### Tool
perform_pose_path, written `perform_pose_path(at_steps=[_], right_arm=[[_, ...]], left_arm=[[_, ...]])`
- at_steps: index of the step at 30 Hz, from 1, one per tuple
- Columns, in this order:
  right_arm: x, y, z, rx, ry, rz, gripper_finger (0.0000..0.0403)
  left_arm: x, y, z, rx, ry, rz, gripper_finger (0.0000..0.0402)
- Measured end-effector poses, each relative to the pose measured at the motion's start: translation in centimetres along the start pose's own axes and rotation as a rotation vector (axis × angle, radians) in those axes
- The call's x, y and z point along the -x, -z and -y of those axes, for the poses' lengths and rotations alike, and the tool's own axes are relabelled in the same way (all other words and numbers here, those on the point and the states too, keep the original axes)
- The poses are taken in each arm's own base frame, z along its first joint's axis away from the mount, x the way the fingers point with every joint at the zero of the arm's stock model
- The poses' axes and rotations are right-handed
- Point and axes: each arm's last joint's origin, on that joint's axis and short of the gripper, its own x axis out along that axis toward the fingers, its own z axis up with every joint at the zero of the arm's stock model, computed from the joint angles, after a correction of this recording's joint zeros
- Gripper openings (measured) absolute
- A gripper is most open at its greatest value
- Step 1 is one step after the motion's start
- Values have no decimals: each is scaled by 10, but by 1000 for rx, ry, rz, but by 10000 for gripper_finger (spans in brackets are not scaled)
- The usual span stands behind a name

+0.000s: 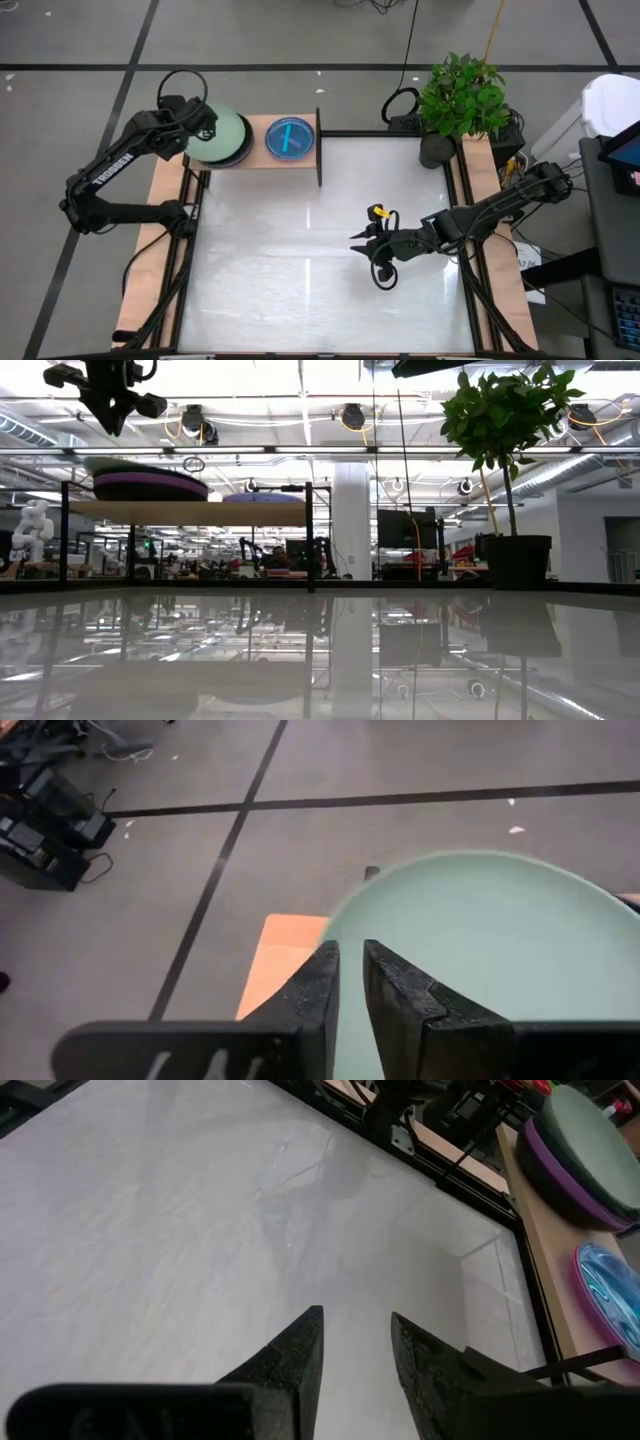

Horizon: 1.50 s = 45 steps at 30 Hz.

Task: Place and stack plates onto a shelf
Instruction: Stack the green plate on top of the black plate on the shelf, then return to Home Position

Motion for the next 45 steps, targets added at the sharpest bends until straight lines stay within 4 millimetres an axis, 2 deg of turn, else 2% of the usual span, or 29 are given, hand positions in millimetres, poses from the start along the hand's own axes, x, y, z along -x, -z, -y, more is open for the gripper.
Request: perform_pose_path(at_steps=[7, 12, 18, 22, 27, 32, 34, 38, 45], right_arm=[[0, 0, 0, 0, 0, 0, 105], [0, 0, 0, 0, 0, -1, 105], [0, 0, 0, -1, 0, -1, 105], [0, 0, 0, -18, 0, -1, 105], [-1, -1, 3, -43, 12, 13, 101], [-1, -4, 11, -63, 41, 45, 82], [-2, -3, 13, -65, 46, 42, 72], [-2, -3, 16, -68, 53, 41, 50], [-3, 0, 15, -54, 46, 14, 6]], left_arm=[[2, 1, 1, -57, 12, 4, 71], [8, 4, 6, -164, 56, 14, 72], [20, 14, 16, -340, 204, -9, 72], [36, 25, 23, -458, 317, 18, 72], [65, 49, 28, -500, 557, 119, 72], [87, 88, 42, -553, 852, 243, 72], [91, 107, 48, -610, 950, 294, 64], [95, 140, 57, -669, 1117, 382, 11], [94, 170, 56, -713, 1339, 475, 3]])
